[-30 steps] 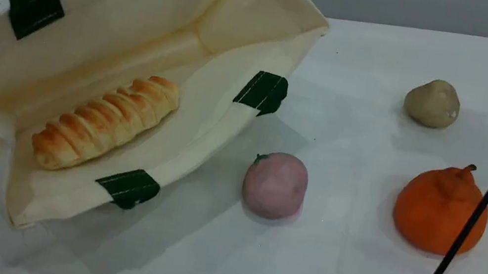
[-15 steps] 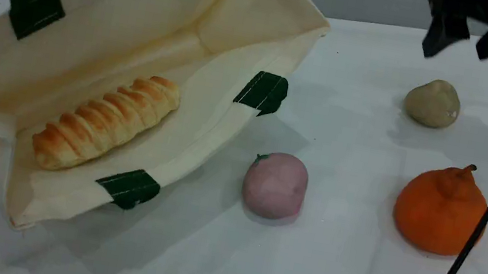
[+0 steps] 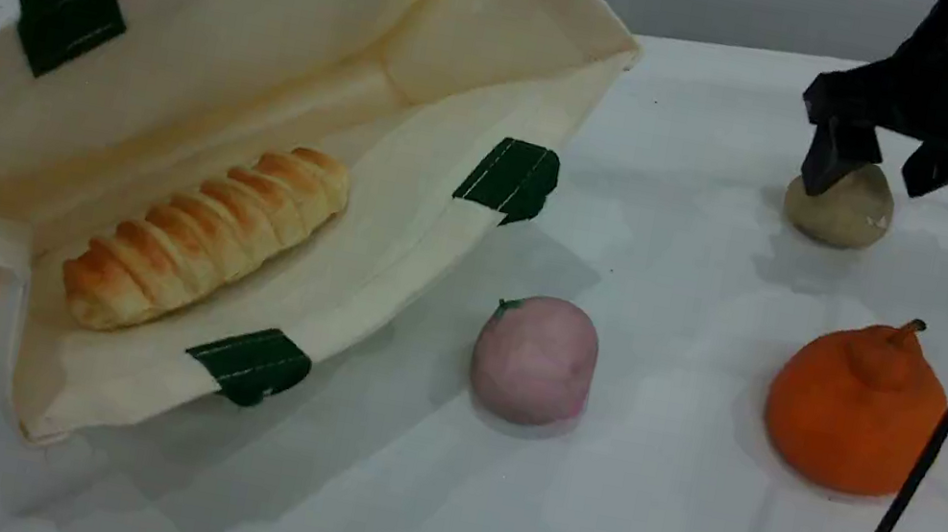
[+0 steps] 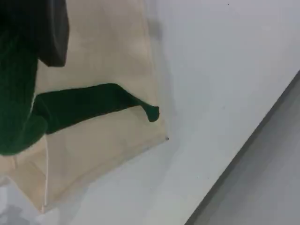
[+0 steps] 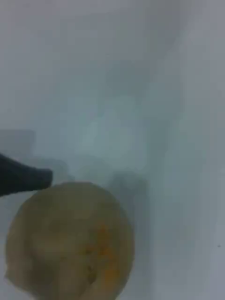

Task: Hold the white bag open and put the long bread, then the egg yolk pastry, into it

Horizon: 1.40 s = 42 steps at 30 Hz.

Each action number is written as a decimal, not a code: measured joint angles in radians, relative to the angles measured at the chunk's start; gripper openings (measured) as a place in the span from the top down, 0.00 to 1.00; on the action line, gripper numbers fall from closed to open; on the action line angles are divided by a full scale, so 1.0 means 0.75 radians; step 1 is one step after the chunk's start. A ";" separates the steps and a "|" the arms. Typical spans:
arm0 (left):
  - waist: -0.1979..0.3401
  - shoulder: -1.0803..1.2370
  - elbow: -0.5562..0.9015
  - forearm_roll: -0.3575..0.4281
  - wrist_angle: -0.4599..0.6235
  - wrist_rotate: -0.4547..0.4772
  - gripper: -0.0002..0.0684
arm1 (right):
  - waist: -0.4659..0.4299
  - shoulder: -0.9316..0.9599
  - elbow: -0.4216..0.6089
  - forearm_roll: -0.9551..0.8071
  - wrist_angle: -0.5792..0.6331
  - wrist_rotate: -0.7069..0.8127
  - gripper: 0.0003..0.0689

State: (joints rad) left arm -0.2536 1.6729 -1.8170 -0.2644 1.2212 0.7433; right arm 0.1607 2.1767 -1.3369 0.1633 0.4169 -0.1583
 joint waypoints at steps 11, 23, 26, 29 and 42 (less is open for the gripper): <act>0.000 0.000 0.000 0.000 0.000 -0.001 0.89 | 0.008 0.069 -0.048 0.022 -0.027 0.001 0.21; 0.000 0.000 0.000 0.000 0.000 -0.001 0.89 | 0.008 0.075 -0.048 -0.049 -0.046 0.000 0.75; 0.000 0.000 0.000 0.000 0.000 -0.001 0.89 | 0.009 0.075 -0.048 -0.082 -0.029 0.000 0.82; 0.000 0.000 0.000 0.000 0.000 -0.001 0.89 | 0.009 0.065 -0.048 -0.083 -0.017 0.000 0.82; 0.000 0.000 0.000 0.000 0.000 -0.001 0.89 | 0.013 -0.304 0.060 -0.088 0.033 0.073 0.86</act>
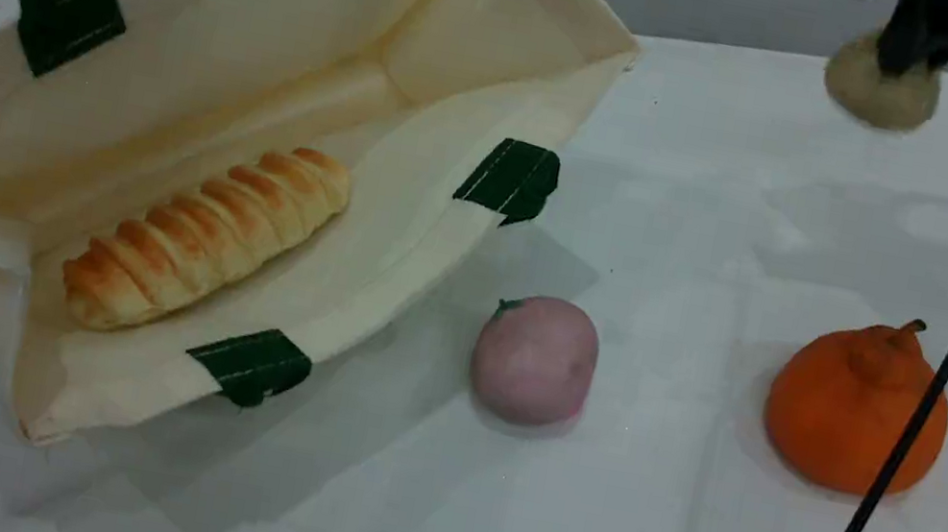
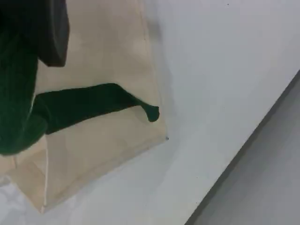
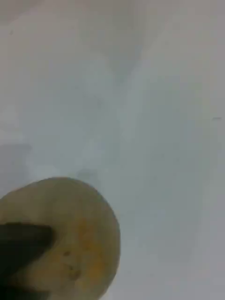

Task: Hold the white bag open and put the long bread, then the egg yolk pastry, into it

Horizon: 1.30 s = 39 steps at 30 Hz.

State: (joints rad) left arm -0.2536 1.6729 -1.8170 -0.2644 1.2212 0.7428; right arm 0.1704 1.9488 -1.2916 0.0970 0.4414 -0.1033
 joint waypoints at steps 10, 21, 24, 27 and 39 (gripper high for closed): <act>0.000 0.000 0.000 0.000 0.000 0.000 0.89 | 0.168 -0.474 0.384 0.010 -0.175 0.069 0.86; 0.000 0.000 0.000 0.000 0.000 0.000 0.89 | 0.490 -0.726 0.749 0.015 -0.386 0.211 0.87; 0.000 0.000 0.000 -0.003 0.000 0.000 0.89 | 0.578 -0.725 0.797 0.015 -0.442 0.212 0.87; 0.000 0.000 0.000 -0.006 0.000 0.000 0.89 | 0.675 -0.716 0.813 0.015 -0.525 0.212 0.87; 0.000 0.000 0.000 -0.005 0.000 -0.026 0.89 | 0.812 -0.460 0.804 0.013 -0.863 0.217 0.87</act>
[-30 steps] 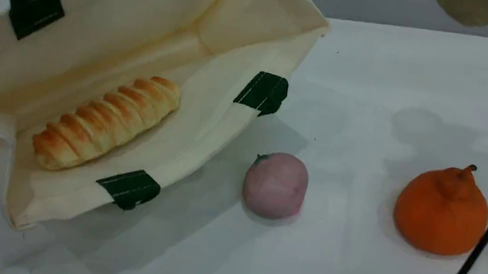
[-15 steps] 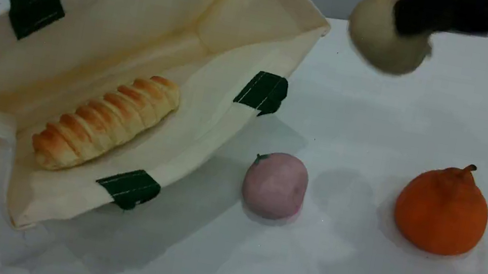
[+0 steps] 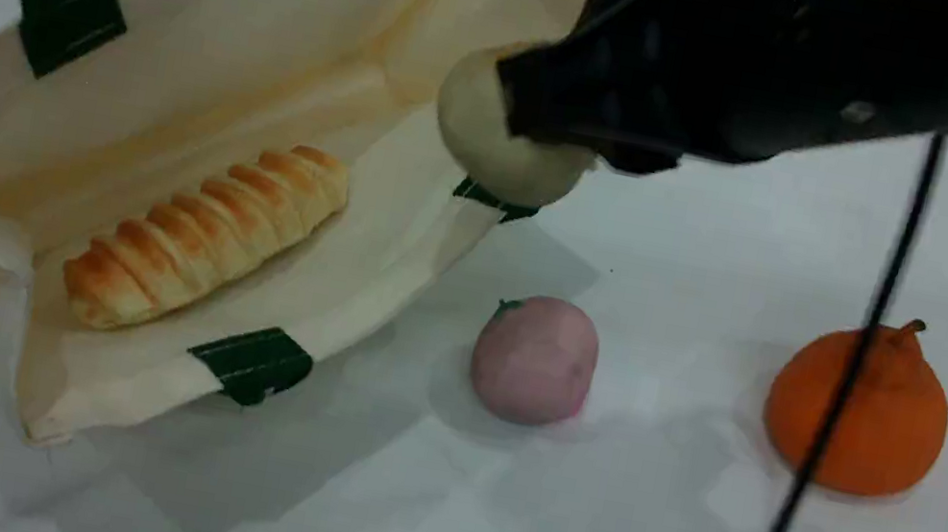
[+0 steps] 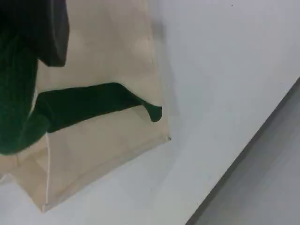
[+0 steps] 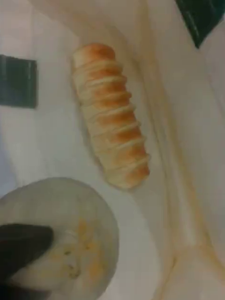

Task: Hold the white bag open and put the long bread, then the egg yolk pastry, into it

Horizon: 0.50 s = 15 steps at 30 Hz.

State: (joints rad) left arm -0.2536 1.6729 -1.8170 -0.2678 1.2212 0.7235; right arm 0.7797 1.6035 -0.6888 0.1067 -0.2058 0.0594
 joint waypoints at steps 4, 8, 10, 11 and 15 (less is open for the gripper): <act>0.000 0.000 0.000 0.003 0.000 0.000 0.89 | 0.000 0.077 -0.050 0.000 -0.058 0.019 0.87; 0.000 0.000 0.000 0.003 0.000 0.000 0.89 | -0.001 0.152 -0.122 -0.007 -0.048 0.015 0.87; 0.000 0.000 0.000 0.003 0.000 0.000 0.89 | -0.001 0.193 -0.161 -0.008 -0.048 0.015 0.87; 0.000 0.000 0.000 0.001 0.000 0.000 0.89 | -0.001 0.211 -0.178 -0.015 -0.044 0.015 0.87; 0.000 0.000 0.000 -0.002 0.000 -0.003 0.89 | 0.011 0.299 -0.264 -0.064 -0.043 0.014 0.87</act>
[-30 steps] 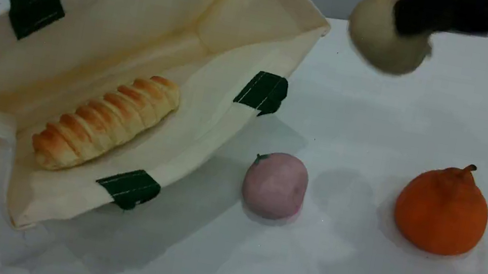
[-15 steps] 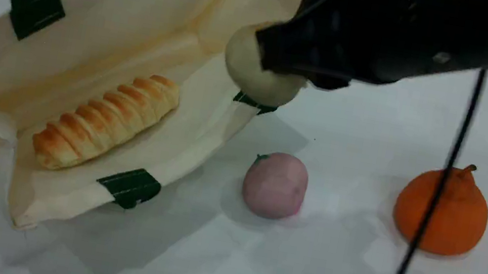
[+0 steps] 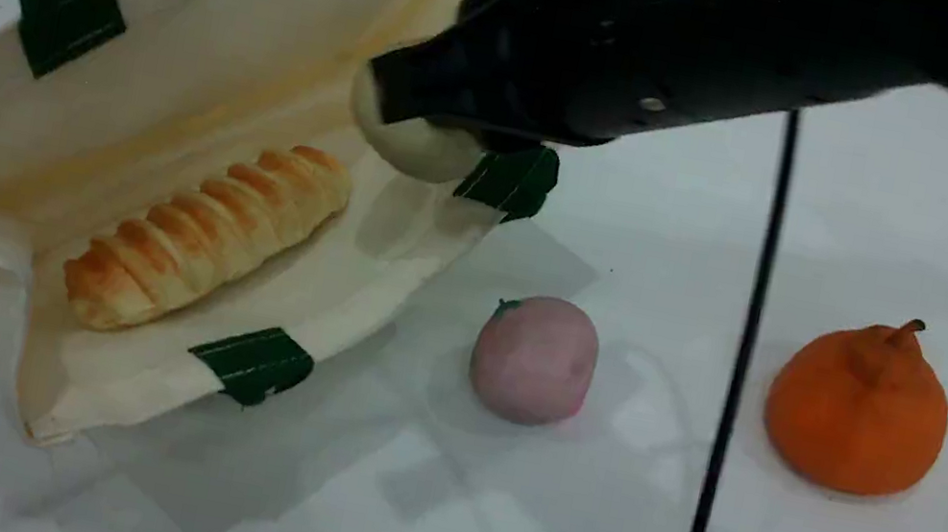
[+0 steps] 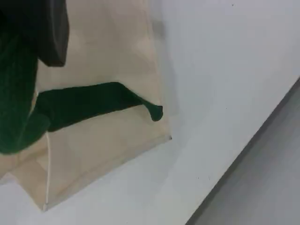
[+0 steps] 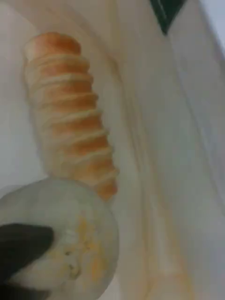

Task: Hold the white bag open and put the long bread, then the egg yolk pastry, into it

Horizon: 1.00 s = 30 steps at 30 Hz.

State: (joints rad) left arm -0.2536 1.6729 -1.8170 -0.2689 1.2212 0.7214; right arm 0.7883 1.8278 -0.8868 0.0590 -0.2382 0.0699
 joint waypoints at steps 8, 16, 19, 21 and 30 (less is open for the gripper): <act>0.000 0.000 0.000 0.000 0.000 -0.001 0.89 | 0.069 0.158 -0.161 -0.014 -0.020 0.000 0.87; 0.000 0.000 0.000 0.000 0.000 -0.005 0.89 | 0.069 0.212 -0.200 -0.015 -0.054 0.000 0.75; 0.000 0.000 0.000 0.000 0.000 -0.013 0.89 | 0.069 0.212 -0.200 -0.015 -0.060 0.000 0.58; 0.000 0.000 0.000 0.000 0.001 -0.022 0.89 | 0.069 0.211 -0.200 -0.015 -0.060 0.000 0.46; 0.000 0.000 0.000 0.005 0.000 -0.034 0.89 | 0.059 0.173 -0.200 0.029 -0.005 -0.020 0.15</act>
State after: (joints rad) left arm -0.2536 1.6729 -1.8170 -0.2650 1.2213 0.6957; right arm 0.8324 1.9576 -1.0371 0.0804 -0.2416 0.0547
